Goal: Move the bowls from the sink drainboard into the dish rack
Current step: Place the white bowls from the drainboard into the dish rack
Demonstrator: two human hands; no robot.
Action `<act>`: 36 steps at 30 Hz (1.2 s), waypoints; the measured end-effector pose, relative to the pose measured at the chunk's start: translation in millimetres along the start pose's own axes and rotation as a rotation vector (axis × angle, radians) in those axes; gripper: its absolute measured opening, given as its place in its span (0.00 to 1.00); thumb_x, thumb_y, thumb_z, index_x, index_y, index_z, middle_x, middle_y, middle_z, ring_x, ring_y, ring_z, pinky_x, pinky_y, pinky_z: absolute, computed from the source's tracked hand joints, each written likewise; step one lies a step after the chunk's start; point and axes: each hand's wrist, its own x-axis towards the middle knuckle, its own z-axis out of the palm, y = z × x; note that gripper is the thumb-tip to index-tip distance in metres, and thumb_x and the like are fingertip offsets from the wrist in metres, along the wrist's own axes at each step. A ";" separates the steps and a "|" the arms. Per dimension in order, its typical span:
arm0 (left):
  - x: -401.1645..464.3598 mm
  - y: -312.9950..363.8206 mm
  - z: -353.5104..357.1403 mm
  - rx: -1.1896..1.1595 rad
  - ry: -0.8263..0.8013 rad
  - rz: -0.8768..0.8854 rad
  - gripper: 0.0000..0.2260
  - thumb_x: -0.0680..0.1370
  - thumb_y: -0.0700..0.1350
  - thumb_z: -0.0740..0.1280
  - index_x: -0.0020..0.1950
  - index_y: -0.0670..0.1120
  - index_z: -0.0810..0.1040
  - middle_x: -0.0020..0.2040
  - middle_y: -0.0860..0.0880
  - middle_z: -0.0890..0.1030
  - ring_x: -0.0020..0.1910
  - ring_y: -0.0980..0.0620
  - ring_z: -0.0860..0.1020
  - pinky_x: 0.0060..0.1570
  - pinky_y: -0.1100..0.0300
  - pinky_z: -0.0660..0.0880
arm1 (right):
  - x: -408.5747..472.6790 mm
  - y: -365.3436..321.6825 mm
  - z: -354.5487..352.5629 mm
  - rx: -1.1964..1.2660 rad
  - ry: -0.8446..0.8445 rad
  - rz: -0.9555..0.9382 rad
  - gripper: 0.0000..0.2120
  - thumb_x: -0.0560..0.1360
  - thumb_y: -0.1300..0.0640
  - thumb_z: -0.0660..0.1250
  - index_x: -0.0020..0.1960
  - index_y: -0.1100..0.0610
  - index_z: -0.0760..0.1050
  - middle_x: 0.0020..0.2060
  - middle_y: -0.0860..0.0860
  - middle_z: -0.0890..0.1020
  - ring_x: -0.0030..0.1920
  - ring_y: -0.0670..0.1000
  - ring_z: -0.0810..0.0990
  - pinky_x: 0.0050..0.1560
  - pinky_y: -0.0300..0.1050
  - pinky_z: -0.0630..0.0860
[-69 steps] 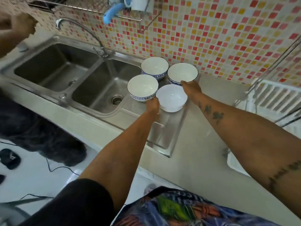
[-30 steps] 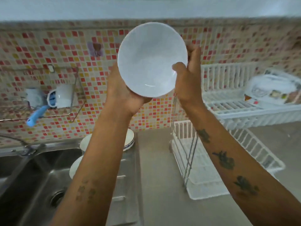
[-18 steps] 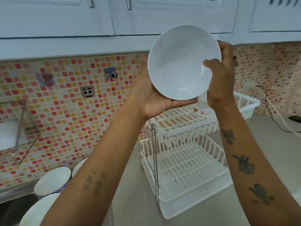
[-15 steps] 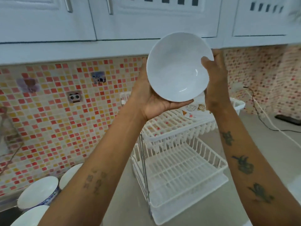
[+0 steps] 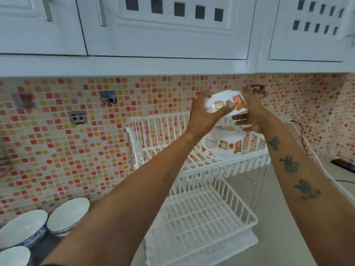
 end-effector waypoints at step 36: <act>-40.2 16.3 -35.0 0.157 0.033 -0.012 0.35 0.59 0.73 0.52 0.55 0.49 0.59 0.56 0.49 0.64 0.54 0.50 0.69 0.49 0.59 0.69 | 6.4 22.8 52.9 -0.209 0.342 -0.745 0.20 0.77 0.46 0.60 0.54 0.61 0.78 0.57 0.63 0.77 0.58 0.60 0.76 0.60 0.51 0.71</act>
